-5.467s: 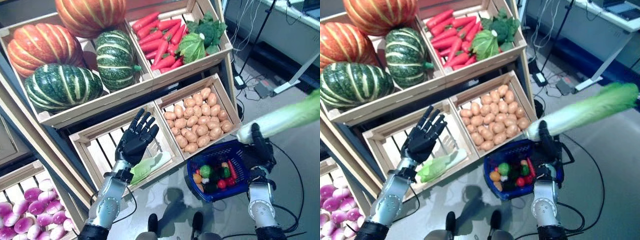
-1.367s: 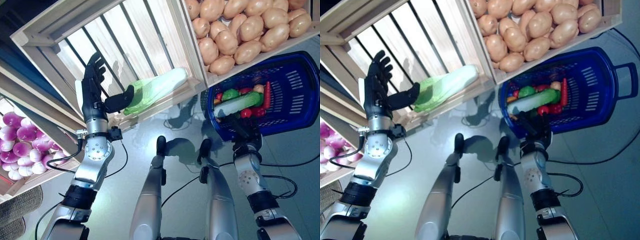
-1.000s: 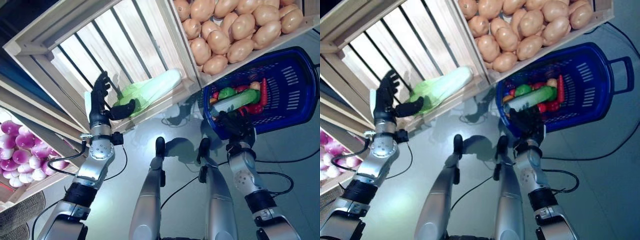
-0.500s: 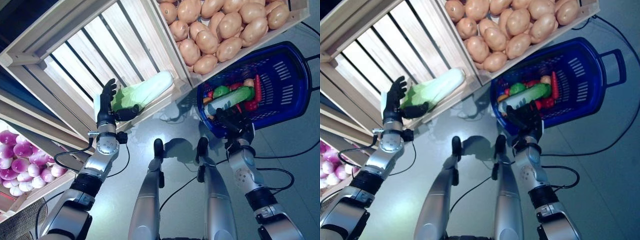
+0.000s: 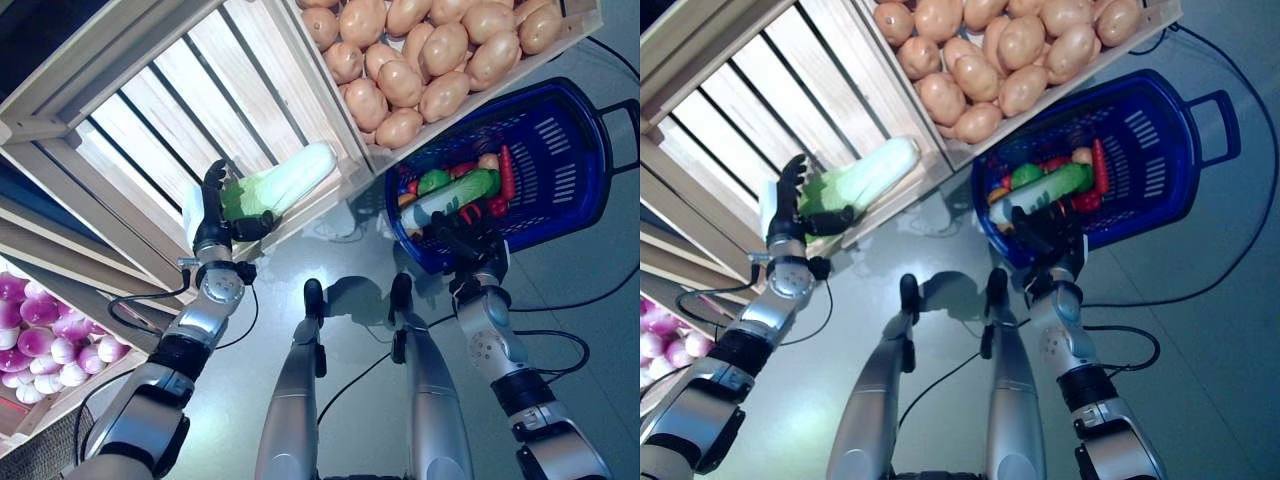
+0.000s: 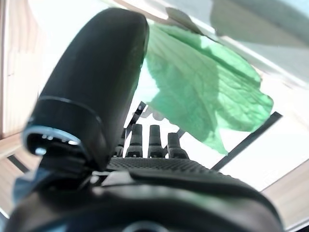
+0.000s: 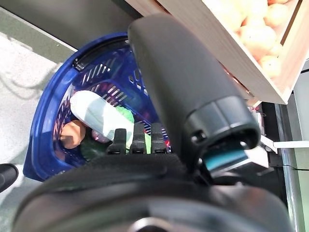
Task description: Put vegetables into the basket
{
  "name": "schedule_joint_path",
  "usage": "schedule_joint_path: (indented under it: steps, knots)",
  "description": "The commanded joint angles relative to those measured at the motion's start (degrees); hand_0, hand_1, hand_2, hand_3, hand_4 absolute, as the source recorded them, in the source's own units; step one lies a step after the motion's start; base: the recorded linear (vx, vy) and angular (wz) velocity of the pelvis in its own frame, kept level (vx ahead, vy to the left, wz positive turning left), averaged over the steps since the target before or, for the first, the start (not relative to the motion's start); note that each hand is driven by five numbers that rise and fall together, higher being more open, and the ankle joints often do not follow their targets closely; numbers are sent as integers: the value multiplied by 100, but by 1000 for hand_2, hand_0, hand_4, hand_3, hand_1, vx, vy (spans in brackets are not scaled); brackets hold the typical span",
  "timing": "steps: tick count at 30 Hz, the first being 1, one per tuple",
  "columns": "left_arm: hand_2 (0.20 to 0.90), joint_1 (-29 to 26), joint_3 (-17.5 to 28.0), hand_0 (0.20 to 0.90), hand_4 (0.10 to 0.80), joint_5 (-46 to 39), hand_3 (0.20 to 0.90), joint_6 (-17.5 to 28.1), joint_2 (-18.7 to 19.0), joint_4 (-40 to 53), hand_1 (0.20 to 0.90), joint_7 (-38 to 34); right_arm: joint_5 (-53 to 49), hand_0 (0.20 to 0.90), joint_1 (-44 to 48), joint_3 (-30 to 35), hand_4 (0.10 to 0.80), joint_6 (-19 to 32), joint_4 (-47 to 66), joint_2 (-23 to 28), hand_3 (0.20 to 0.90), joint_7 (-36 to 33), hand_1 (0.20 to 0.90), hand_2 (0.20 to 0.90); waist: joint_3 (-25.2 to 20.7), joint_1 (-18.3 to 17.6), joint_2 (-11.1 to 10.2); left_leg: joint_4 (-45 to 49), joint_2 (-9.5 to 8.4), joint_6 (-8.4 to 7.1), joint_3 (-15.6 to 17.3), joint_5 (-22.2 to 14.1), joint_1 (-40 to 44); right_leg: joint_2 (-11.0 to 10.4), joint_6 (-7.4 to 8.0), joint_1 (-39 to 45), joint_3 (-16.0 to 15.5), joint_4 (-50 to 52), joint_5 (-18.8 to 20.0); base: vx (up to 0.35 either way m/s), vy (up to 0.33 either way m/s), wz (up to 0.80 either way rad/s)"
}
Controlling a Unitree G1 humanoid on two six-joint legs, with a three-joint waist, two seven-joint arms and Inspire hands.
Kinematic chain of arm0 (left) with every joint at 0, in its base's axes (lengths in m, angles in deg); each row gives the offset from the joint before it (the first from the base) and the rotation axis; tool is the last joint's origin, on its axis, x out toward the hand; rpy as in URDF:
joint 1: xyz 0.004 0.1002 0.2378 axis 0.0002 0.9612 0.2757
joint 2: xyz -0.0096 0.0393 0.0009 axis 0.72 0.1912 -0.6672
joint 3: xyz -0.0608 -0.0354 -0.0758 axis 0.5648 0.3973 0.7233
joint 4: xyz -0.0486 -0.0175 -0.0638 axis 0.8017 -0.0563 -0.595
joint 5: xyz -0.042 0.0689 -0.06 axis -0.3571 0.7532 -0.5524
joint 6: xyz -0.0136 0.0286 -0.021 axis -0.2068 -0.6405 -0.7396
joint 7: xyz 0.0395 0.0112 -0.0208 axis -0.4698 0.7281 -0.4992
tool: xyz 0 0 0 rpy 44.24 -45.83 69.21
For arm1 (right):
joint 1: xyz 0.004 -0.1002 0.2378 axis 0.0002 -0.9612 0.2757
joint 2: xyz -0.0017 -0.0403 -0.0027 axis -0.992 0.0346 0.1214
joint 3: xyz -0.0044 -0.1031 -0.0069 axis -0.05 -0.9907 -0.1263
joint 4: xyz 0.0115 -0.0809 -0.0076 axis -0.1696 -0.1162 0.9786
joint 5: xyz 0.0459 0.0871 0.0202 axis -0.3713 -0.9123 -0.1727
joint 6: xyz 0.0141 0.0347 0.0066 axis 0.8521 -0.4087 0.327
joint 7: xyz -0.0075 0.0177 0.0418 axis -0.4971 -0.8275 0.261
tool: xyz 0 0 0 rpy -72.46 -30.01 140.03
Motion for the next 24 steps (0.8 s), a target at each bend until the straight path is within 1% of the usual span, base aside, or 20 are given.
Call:
schedule_joint_path:
  steps: [1, 6, 11, 16, 18, 19, 21, 22, 24]
  knots:
    - [900, -355, 162, 900, 800, 497, 900, -169, 232, -181, 900, -492, 405, 900, 76, -64, 800, 207, 643, 204, 900, 67, 900, 900, -1, -52, -105, 272, -67, -134, 182, 60, -329, 173, 59, 372, -61, -57, -149, 0, 0, 0]
    - [900, -429, 127, 900, 800, 801, 900, -684, 183, -531, 900, -800, 418, 900, 68, -75, 800, 244, 664, 191, 900, 53, 900, 900, -1, -70, -136, 294, -69, -145, 157, 49, -352, 164, 79, 354, -64, -49, -149, 0, 0, 0]
    - [900, -443, 134, 900, 800, 962, 900, -833, 122, -782, 900, -884, 452, 900, 100, -99, 800, 287, 727, 195, 900, -10, 900, 900, -1, -68, -153, 319, -71, -150, 136, 40, -406, 170, 82, 304, -66, -33, -159, 0, 0, 0]
    - [900, -510, 45, 900, 800, 1256, 900, -853, 146, -931, 900, -618, 523, 900, 88, -117, 800, 302, 773, 186, 900, -27, 900, 900, -1, -80, -164, 331, -61, -161, 130, 42, -449, 165, 91, 264, -62, -14, -160, 0, 0, 0]
    - [900, -523, -6, 900, 800, 1205, 900, -805, 144, -946, 900, -429, 569, 900, 96, -124, 800, 295, 796, 174, 900, -44, 900, 900, -1, -88, -168, 315, -61, -159, 133, 46, -456, 169, 97, 257, -55, -33, -150, 0, 0, 0]
    - [900, -531, -29, 900, 800, 1055, 900, -635, 141, -971, 900, -147, 610, 900, 89, -134, 800, 299, 799, 157, 900, -58, 900, 900, -1, -93, -171, 307, -64, -160, 130, 47, -452, 171, 105, 259, -53, -41, -145, 0, 0, 0]
    - [900, -536, -48, 900, 800, 963, 900, -522, 95, -987, 900, 184, 605, 900, 69, -133, 800, 306, 806, 165, 900, -58, 900, 900, -1, -100, -172, 313, -49, -156, 142, 41, -458, 174, 97, 248, -54, -31, -152, 0, 0, 0]
    - [900, -525, -111, 900, 800, 747, 900, -374, 62, -998, 900, 561, 632, 900, 85, -127, 800, 291, 808, 166, 900, -81, 900, 900, -1, -109, -164, 300, -47, -158, 144, 54, -462, 174, 110, 242, -47, -41, -136, 0, 0, 0]
    - [900, -475, -143, 900, 800, 515, 900, -297, 41, -1044, 900, 711, 651, 900, 83, -113, 800, 298, 797, 195, 900, -55, 900, 900, -1, -109, -150, 283, -42, -148, 151, 54, -452, 170, 110, 253, -51, -57, -135, 0, 0, 0]
